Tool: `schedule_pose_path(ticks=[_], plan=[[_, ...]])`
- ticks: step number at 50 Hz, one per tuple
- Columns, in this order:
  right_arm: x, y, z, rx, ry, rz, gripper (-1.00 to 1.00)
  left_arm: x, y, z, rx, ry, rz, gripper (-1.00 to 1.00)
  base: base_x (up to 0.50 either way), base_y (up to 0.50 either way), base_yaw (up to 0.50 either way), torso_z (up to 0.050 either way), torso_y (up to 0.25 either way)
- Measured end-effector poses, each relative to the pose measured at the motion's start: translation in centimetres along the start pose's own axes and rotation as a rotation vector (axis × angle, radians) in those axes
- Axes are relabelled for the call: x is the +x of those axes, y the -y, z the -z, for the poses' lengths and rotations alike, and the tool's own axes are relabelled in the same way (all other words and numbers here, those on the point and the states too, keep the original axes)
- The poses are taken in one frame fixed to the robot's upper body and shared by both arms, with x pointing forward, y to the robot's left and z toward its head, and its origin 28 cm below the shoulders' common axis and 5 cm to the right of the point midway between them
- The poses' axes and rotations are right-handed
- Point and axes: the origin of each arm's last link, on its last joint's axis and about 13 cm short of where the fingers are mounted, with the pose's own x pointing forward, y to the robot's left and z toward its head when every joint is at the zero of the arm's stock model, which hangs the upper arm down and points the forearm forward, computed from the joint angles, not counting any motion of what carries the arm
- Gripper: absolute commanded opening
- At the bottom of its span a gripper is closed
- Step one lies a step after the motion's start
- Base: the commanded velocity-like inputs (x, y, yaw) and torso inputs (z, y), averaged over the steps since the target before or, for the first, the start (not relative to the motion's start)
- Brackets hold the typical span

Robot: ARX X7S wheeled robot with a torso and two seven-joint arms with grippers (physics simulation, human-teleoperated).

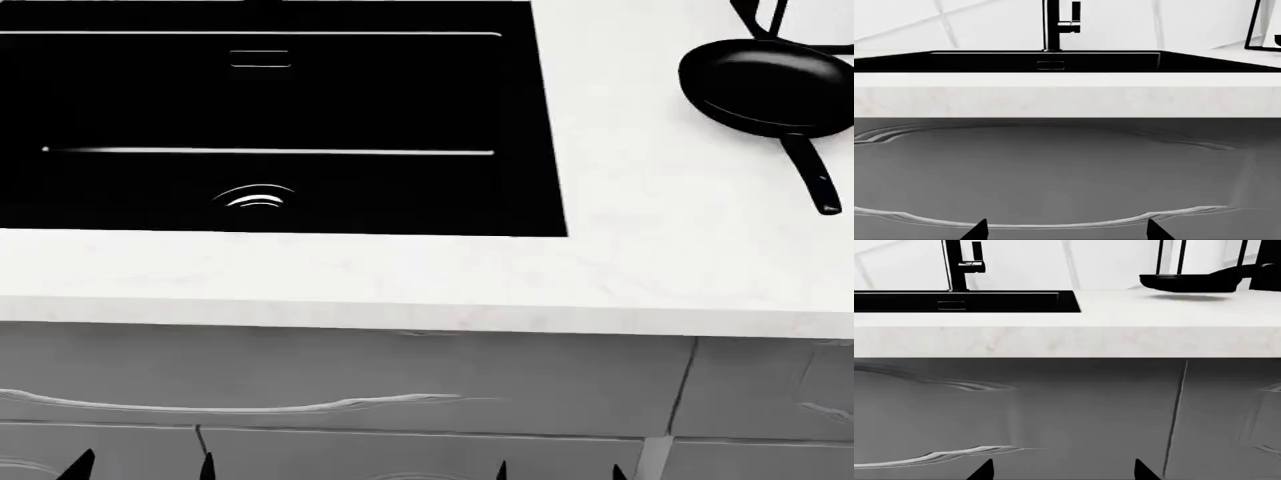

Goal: Pick the pan and sponge and place them into the sink. Then turn on the water.

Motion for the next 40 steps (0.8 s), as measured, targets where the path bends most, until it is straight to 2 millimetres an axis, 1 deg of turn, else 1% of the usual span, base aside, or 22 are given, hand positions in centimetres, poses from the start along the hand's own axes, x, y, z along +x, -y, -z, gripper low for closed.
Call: schedule_pose_path(ticks=[21,33,40], plan=[[0.06,-0.19,0.13,-0.021,-0.006,-0.008,1.0,0.8,0.44,-0.12,0.016,-0.018,-0.009,1.0,0.0,0.0,0.0,0.0,0.0],[0.07,-0.21,0.19,-0.03,-0.01,-0.007,1.0,0.59,0.16,-0.13,0.016,-0.022,-0.023,1.0,0.0,0.0,0.0,0.0,0.0],[0.07,-0.21,0.24,-0.035,-0.012,-0.007,1.0,0.54,0.1,-0.12,0.015,-0.02,-0.028,1.0,0.0,0.0,0.0,0.045,0.0]])
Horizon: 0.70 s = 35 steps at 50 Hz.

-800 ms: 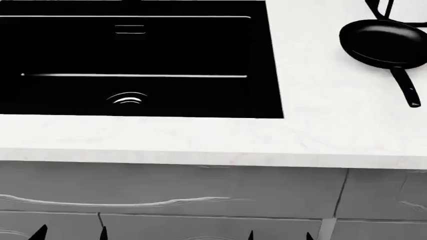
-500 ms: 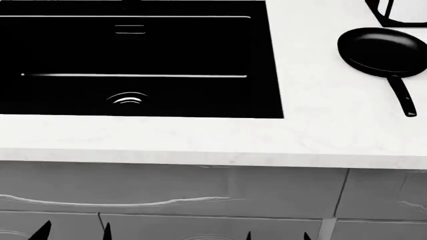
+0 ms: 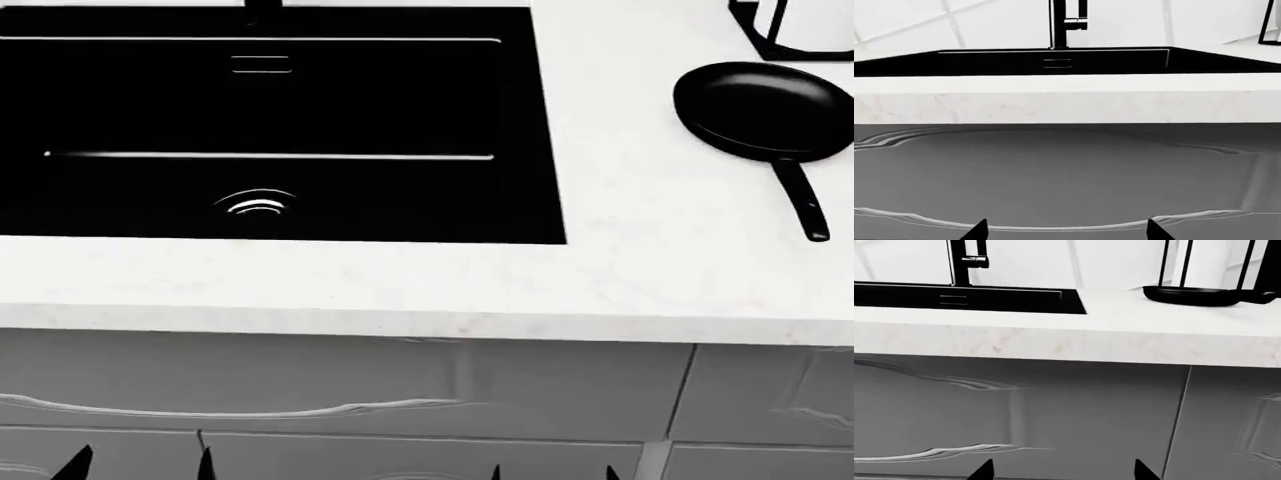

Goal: Pick the pan and sponge and place them into the sink. Then turn on the water.

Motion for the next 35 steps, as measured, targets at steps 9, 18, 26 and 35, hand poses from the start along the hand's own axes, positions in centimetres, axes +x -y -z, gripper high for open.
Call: schedule_pose_path(ticks=[9,18,26,35], plan=[[0.0,-0.02,0.0,-0.013,0.001,0.0,1.0,-0.01,0.0,-0.01,0.001,0.004,0.001,1.0,0.0,0.0,0.0,0.05,0.0],[-0.01,-0.04,0.0,-0.018,0.002,0.0,1.0,0.11,0.07,-0.05,0.003,0.006,0.003,1.0,0.0,0.0,0.0,0.05,0.0],[0.01,-0.05,-0.04,-0.019,0.004,0.001,1.0,0.16,0.1,-0.08,0.002,0.008,0.004,1.0,0.0,0.0,0.0,0.05,0.0],[0.01,-0.06,-0.05,-0.021,0.004,0.0,1.0,0.2,0.11,-0.09,0.005,0.005,0.003,1.0,0.0,0.0,0.0,0.031,0.0]])
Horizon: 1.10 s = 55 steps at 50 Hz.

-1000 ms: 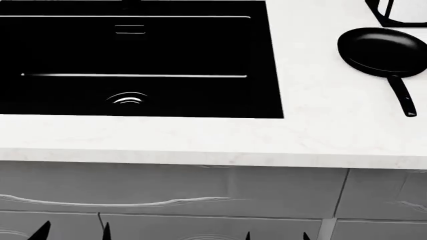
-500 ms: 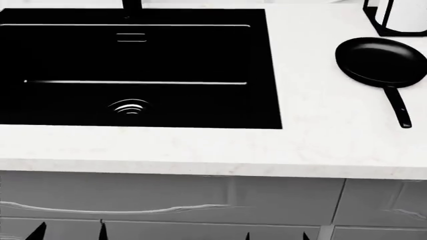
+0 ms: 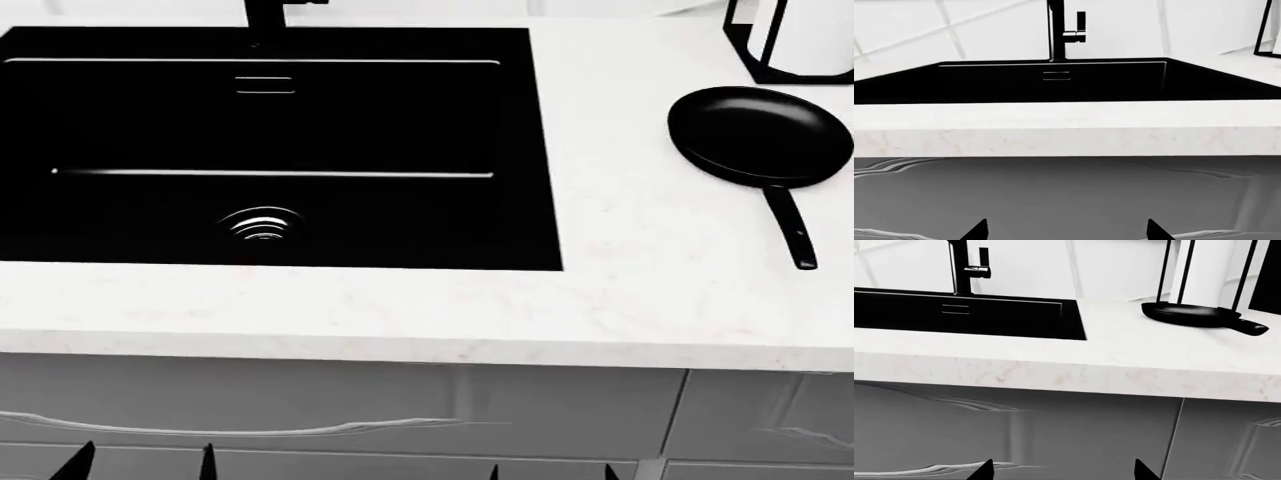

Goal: Pick the pan and sponge and place them into the sink. Then turn on the water.

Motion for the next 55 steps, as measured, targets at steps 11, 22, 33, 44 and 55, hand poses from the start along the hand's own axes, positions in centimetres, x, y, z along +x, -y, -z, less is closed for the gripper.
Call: schedule_pose_path(ticks=[11,22,33,44,55], plan=[[-0.01,0.0,0.0,0.004,0.0,0.001,1.0,-0.1,-0.11,0.02,0.003,-0.004,-0.005,1.0,0.0,0.0,0.0,0.0,0.0],[0.06,0.0,0.07,0.011,-0.014,0.013,1.0,0.04,-0.07,0.04,0.005,-0.007,-0.01,1.0,0.0,-0.24,0.0,0.0,0.0],[0.09,0.05,0.08,0.012,-0.019,0.021,1.0,0.02,-0.07,0.06,0.005,-0.009,-0.013,1.0,0.0,-0.49,0.0,0.0,0.0],[0.11,0.08,0.06,0.004,-0.017,0.022,1.0,0.01,-0.09,0.06,0.006,-0.01,-0.014,1.0,0.0,-0.5,0.0,0.0,0.0],[0.05,0.13,0.05,-0.002,-0.008,0.022,1.0,0.06,0.01,0.05,0.005,-0.01,-0.012,1.0,0.07,-0.37,0.0,0.0,0.0]])
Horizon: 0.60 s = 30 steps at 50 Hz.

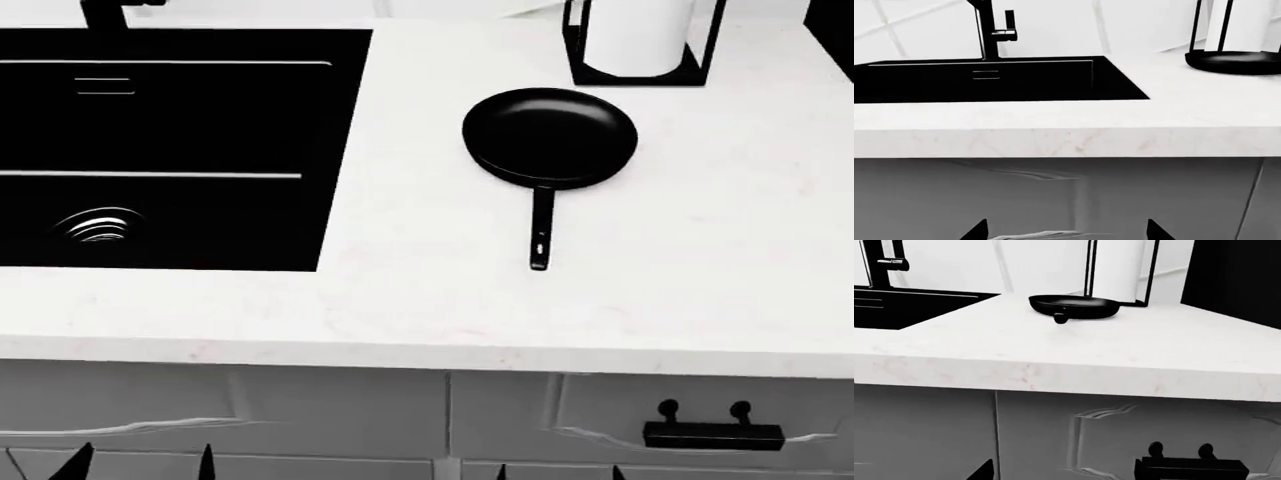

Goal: Pick the pan and sponge and place them into the sink. Then turn on the water.

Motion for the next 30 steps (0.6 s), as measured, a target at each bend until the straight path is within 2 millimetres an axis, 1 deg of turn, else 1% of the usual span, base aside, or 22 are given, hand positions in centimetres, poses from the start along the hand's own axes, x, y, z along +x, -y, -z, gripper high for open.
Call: schedule_pose_path(ticks=[6,15,30], plan=[[0.03,0.0,-0.01,-0.004,0.005,0.0,1.0,-0.06,-0.07,0.02,0.001,0.0,0.001,1.0,0.2,-0.19,0.0,0.0,0.0],[0.09,0.01,0.0,-0.011,0.007,0.003,1.0,-0.13,-0.12,0.04,0.004,0.0,0.003,1.0,0.19,-0.04,0.0,0.0,0.0],[0.12,-0.03,-0.09,-0.007,0.012,0.013,1.0,-0.08,-0.11,0.01,-0.003,-0.001,0.01,1.0,0.01,0.0,0.0,0.0,0.0]])
